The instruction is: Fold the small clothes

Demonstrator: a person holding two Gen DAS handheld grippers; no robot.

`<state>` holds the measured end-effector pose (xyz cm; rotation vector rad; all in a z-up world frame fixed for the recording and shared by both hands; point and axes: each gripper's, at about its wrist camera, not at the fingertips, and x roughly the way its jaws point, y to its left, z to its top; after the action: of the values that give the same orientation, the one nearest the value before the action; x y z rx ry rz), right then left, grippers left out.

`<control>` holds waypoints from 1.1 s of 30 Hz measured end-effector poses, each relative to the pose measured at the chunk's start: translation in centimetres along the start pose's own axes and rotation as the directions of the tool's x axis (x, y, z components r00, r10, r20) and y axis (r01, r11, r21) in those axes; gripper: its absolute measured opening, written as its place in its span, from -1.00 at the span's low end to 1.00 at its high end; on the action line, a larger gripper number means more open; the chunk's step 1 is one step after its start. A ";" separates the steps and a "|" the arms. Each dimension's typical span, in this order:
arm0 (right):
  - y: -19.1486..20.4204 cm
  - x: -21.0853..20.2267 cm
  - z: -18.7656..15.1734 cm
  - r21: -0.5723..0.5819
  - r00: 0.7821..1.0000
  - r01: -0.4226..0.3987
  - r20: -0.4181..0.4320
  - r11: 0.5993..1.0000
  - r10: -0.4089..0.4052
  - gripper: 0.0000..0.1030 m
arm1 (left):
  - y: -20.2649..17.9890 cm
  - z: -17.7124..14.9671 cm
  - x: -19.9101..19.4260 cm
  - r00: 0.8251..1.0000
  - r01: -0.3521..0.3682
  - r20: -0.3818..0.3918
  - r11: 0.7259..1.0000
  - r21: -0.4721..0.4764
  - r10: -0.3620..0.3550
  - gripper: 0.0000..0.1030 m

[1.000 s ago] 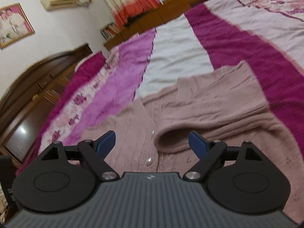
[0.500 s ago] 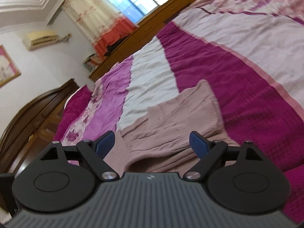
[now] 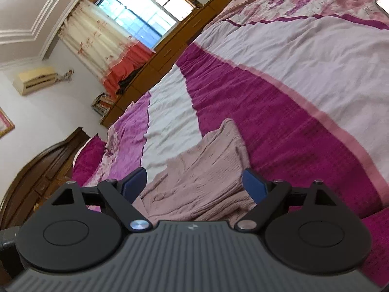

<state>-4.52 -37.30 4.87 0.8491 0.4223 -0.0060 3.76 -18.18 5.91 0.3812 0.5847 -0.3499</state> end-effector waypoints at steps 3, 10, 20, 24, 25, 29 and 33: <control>-0.8 0.0 0.0 0.013 1.000 0.019 0.000 1.000 -0.019 0.76 | -0.7 0.6 1.2 1.000 0.012 -0.017 0.999 0.034 -0.011 0.67; -1.6 0.0 0.0 0.037 1.000 0.009 -0.008 0.999 -0.009 0.76 | -2.7 1.0 2.7 0.998 0.056 -0.045 0.969 0.239 -0.047 0.67; -2.6 0.4 -0.2 0.061 1.000 0.021 -0.009 0.998 -0.020 0.76 | -3.3 1.2 4.2 0.994 0.105 -0.056 0.960 0.260 -0.093 0.24; -2.9 0.5 -0.2 0.070 1.000 0.027 -0.009 0.997 -0.026 0.76 | -2.6 1.5 4.1 0.992 0.127 -0.044 0.965 0.229 -0.120 0.24; -2.8 0.4 -0.3 0.070 1.000 0.028 -0.010 0.997 -0.027 0.76 | -2.4 1.6 4.0 0.991 0.132 -0.042 0.967 0.216 -0.126 0.24; -2.8 0.5 -0.3 0.064 1.000 0.030 -0.010 0.997 -0.029 0.76 | -0.6 1.9 4.3 0.992 0.123 -0.046 0.984 0.130 -0.118 0.25; -2.8 0.6 -0.4 0.060 0.999 0.032 -0.010 0.998 -0.032 0.76 | 0.5 1.8 4.8 0.993 0.100 -0.069 0.992 0.083 -0.094 0.25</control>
<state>-4.58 -38.84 2.38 0.9020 0.4463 -0.0443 8.56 -19.48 4.56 0.4489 0.6546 -0.4586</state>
